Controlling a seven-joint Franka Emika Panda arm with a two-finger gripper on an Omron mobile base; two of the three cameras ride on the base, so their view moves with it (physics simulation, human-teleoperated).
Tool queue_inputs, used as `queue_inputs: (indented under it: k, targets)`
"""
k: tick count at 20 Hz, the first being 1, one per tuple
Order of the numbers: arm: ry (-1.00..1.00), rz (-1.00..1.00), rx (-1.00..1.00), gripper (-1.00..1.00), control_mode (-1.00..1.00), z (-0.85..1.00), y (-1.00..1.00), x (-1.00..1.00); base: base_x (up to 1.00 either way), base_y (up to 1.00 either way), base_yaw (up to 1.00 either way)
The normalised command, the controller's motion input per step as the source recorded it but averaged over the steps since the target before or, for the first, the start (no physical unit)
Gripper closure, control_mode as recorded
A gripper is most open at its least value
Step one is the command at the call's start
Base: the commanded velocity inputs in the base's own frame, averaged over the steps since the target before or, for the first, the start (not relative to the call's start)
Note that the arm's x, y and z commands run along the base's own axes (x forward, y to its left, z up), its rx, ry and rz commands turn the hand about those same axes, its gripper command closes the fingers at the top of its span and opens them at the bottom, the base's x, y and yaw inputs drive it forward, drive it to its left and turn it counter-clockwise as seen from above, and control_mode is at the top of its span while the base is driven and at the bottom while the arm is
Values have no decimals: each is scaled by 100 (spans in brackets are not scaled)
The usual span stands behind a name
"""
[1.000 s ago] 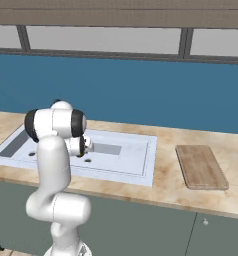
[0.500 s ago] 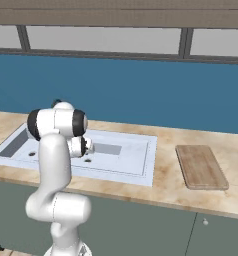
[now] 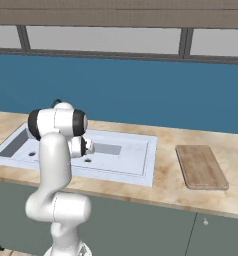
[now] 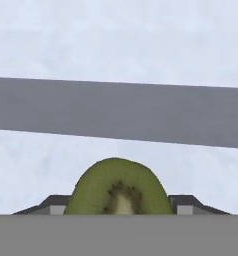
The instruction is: Pick the kiwi from the sink and place it on the cutting board to airdry. Then turn off the sink faucet.
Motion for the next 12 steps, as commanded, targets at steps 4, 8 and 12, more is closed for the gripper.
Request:
queue_inputs:
  k: [4, 8, 12]
  targets:
    - [-1, -1, 6, 100, -100, 3, -18, -4, 0, 0, 0]
    - [0, -2, 10, 100, -100, 15, -34, -8, 0, 0, 0]
    - [0, 0, 10, 100, -100, 40, -40, -6, 0, 0, 0]
